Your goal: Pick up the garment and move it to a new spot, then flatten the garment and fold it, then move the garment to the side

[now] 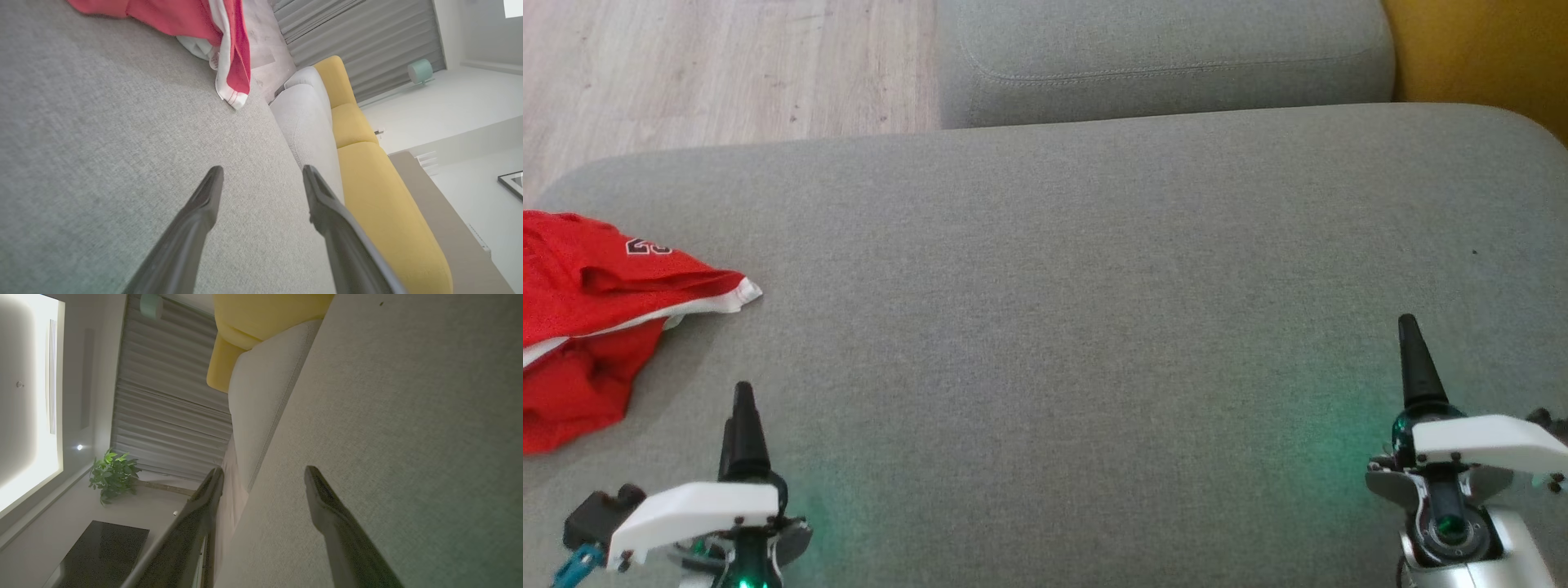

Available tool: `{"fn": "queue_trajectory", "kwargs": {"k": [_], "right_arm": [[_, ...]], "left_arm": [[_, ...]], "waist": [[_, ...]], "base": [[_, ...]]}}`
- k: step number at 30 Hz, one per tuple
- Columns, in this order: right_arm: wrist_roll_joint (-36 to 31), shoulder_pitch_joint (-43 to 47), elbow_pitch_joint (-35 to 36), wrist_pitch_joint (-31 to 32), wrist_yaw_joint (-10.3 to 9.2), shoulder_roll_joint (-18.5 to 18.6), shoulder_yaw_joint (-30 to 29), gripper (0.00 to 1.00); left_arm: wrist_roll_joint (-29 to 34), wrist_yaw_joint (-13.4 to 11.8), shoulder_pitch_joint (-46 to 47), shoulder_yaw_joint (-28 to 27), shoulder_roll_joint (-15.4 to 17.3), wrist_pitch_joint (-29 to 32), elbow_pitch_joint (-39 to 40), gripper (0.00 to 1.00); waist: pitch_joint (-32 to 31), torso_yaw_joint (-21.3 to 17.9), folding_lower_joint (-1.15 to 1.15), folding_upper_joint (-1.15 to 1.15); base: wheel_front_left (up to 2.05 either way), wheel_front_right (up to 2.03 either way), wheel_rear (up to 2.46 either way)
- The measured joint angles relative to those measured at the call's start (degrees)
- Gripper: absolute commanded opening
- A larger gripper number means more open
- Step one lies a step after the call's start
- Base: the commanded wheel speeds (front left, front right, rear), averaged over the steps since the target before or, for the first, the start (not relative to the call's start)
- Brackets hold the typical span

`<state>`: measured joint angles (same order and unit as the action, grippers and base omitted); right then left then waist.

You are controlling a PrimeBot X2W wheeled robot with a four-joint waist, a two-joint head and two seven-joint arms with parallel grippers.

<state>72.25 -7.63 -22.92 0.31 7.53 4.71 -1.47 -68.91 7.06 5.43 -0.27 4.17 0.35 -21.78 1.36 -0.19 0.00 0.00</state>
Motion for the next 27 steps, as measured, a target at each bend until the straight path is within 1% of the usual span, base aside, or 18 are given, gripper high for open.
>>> {"fn": "queue_trajectory", "kwargs": {"k": [3,12,13,20,22,27], "right_arm": [[-1.32,-0.29,-0.14,-0.34,0.0,0.23,0.45,1.0],[-8.87,-1.16,-1.34,-1.83,0.0,0.93,1.75,1.0],[-8.87,-1.16,-1.34,-1.83,0.0,0.93,1.75,1.0],[-14.84,-2.29,-1.72,-2.92,0.0,1.2,3.08,1.0],[-16.67,-2.34,-1.8,-3.36,0.0,1.21,3.23,1.0],[-20.59,-2.34,-1.86,-3.96,0.0,1.22,3.52,1.0]], "left_arm": [[1.53,0.0,0.36,0.21,0.08,-0.27,-0.05,1.0],[9.6,-0.03,0.57,0.71,0.64,-1.88,-0.33,1.0],[9.6,-0.03,0.57,0.71,0.64,-1.88,-0.33,1.0],[15.23,-0.1,1.47,1.99,0.68,-2.97,-1.13,1.0],[16.7,-0.58,1.46,2.03,0.68,-3.14,-1.66,1.0],[20.26,-0.87,1.45,2.05,0.69,-4.05,-1.82,1.0]], "waist": [[0.05,-0.05,0.0,0.0],[0.41,-0.19,0.0,0.0],[0.41,-0.19,0.0,0.0],[0.73,-0.11,0.0,0.0],[0.74,-0.12,0.0,0.0],[1.06,-0.12,0.0,0.0]], "base": [[0.0,0.0,0.0],[0.0,0.0,0.0],[0.0,0.0,0.0],[0.0,0.0,0.0],[0.0,0.0,0.0],[0.0,0.0,0.0]]}}
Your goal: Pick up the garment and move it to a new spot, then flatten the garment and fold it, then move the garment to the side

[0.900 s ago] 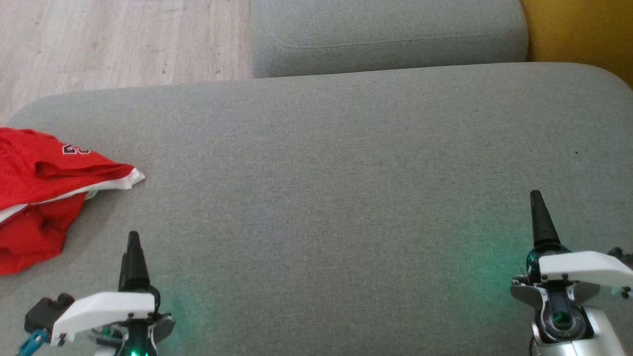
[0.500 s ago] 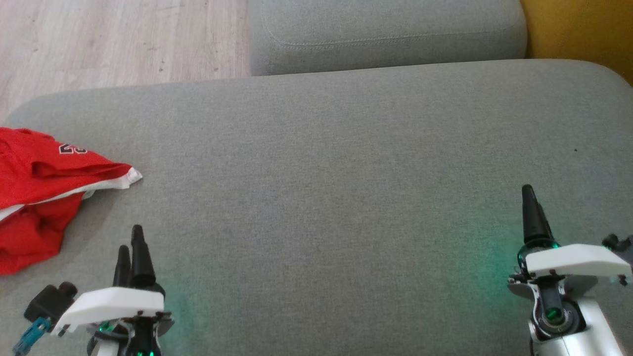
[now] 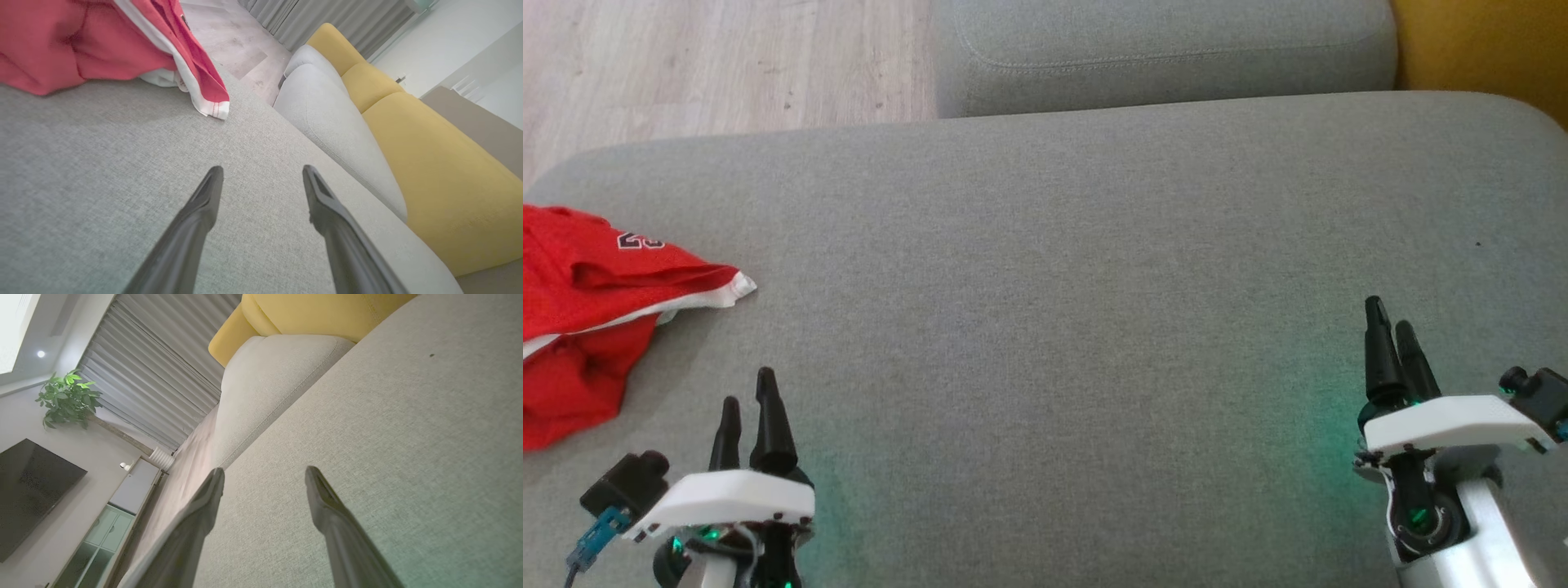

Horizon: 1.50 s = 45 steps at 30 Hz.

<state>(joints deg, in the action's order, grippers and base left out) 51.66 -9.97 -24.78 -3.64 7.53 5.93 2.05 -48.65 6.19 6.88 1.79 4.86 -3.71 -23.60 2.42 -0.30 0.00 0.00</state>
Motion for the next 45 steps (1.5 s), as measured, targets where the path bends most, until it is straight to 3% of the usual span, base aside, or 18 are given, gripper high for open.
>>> {"fn": "queue_trajectory", "kwargs": {"k": [21,45], "right_arm": [[-15.38,0.15,-0.03,-3.76,0.0,-0.18,-0.37,1.0],[-33.42,1.18,-2.81,-7.58,0.0,-0.56,1.85,1.0]], "left_arm": [[14.46,-2.69,-1.41,-1.6,-0.64,-3.74,1.02,1.0],[33.64,-2.13,-3.72,-1.65,-0.89,-7.69,-0.27,1.0]], "waist": [[0.07,0.03,0.0,0.0],[0.15,-0.11,0.0,0.0]], "base": [[0.0,0.0,0.0],[0.0,0.0,0.0]]}}
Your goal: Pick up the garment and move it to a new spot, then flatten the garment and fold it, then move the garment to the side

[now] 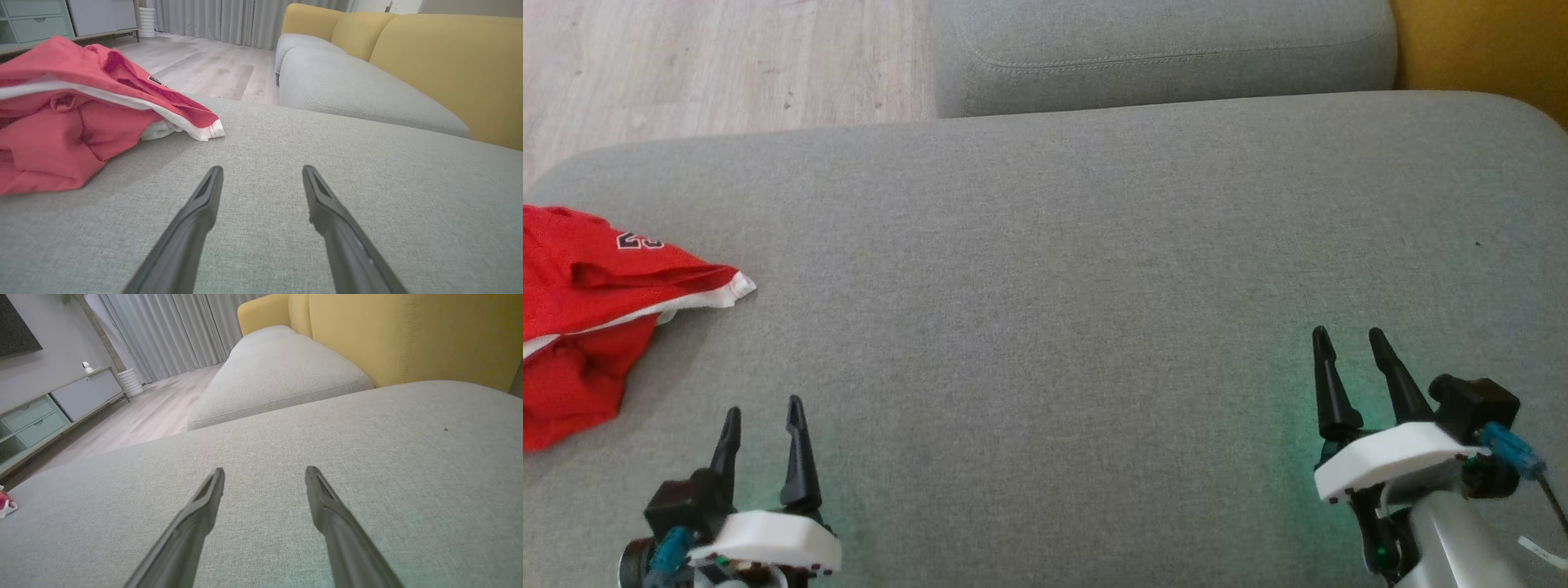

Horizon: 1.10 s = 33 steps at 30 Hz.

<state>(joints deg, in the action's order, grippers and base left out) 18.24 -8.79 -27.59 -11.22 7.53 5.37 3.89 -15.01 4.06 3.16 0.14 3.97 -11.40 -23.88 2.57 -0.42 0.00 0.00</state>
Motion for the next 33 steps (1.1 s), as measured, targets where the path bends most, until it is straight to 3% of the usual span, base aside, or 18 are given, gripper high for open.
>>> {"fn": "queue_trajectory", "kwargs": {"k": [18,33], "right_arm": [[-10.77,-1.38,-2.37,-2.93,0.0,-0.54,-0.79,1.0],[-11.09,-1.44,-2.97,-3.01,0.0,-1.34,-2.52,1.0]], "left_arm": [[10.83,-0.03,1.91,0.04,-0.12,-2.82,-1.9,1.0],[10.54,0.01,1.9,-1.69,-1.07,-2.98,-2.33,1.0]], "waist": [[0.8,-0.62,0.0,0.0],[0.87,0.21,0.0,0.0]], "base": [[0.0,0.0,0.0],[0.0,0.0,0.0]]}}
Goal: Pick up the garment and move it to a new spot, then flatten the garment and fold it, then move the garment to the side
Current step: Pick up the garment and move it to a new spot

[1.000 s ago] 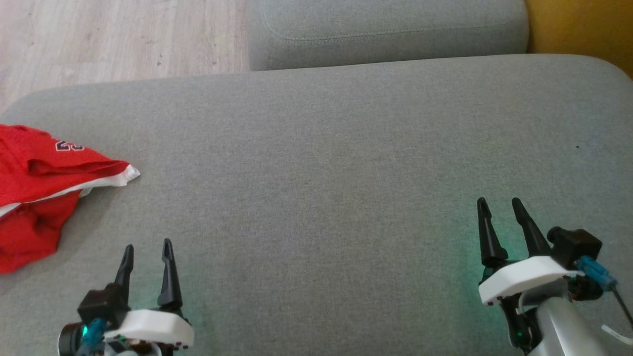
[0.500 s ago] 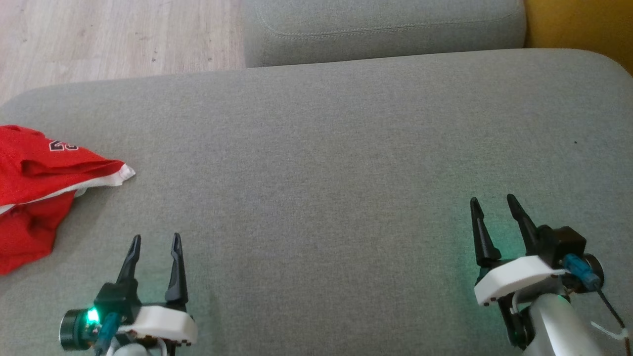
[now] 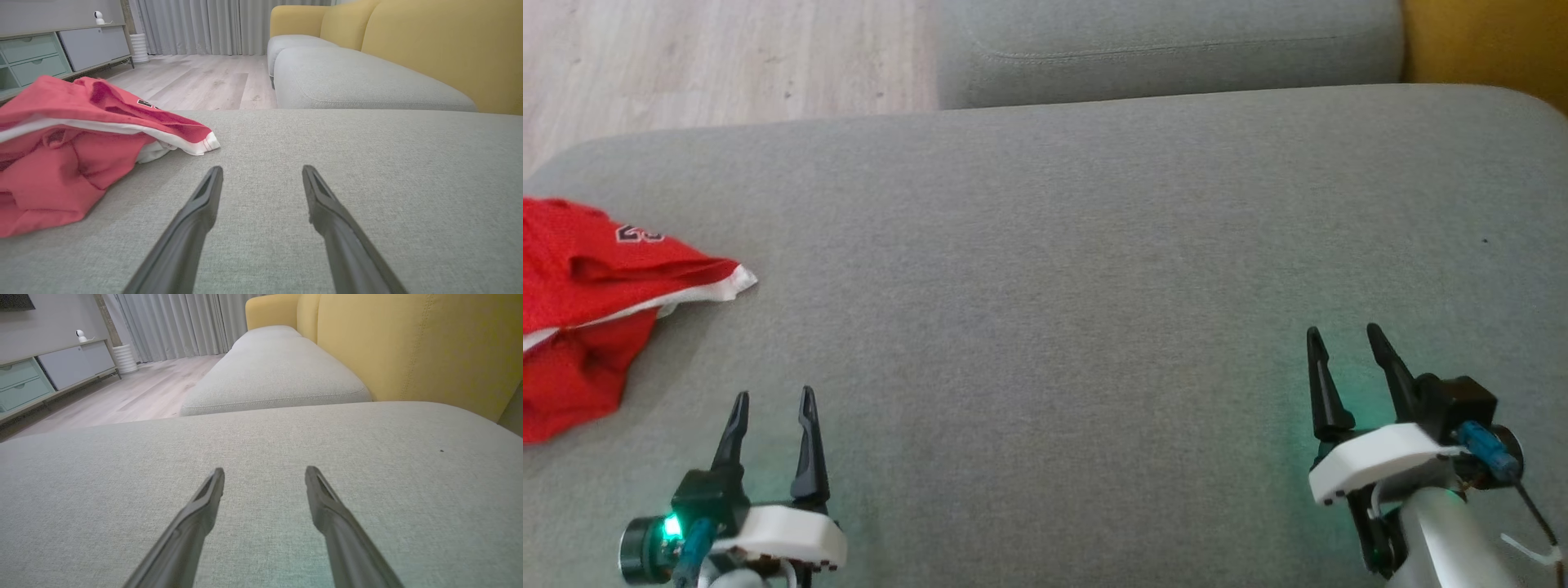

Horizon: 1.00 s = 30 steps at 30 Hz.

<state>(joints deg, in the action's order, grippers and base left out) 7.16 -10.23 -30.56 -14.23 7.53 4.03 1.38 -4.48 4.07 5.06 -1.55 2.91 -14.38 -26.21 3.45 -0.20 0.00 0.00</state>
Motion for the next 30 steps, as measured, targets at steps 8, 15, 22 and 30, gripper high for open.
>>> {"fn": "queue_trajectory", "kwargs": {"k": [8,15,22,30], "right_arm": [[0.96,-0.18,0.92,-0.01,0.0,0.02,2.37,1.0],[1.96,-2.76,0.43,-0.08,0.0,-0.04,9.33,1.0],[3.03,-3.49,-0.53,-0.08,0.0,-0.07,14.61,1.0],[3.81,-4.29,-1.23,-0.08,0.0,-0.05,16.59,1.0]], "left_arm": [[-0.6,0.01,1.12,0.55,-0.23,-0.01,-0.67,1.0],[-1.74,-0.14,1.51,2.47,-0.34,-0.07,-0.63,1.0],[-3.01,-1.58,0.3,1.79,-0.37,-0.07,0.37,1.0],[-3.52,-2.03,-0.87,1.22,-0.42,-0.07,1.05,1.0]], "waist": [[1.49,5.42,0.0,0.0],[3.06,15.2,0.0,0.0],[4.41,22.91,0.0,0.0],[5.33,26.94,0.0,0.0]], "base": [[0.0,0.0,0.0],[0.0,0.0,0.0],[0.0,0.0,0.0],[0.0,0.0,0.0]]}}
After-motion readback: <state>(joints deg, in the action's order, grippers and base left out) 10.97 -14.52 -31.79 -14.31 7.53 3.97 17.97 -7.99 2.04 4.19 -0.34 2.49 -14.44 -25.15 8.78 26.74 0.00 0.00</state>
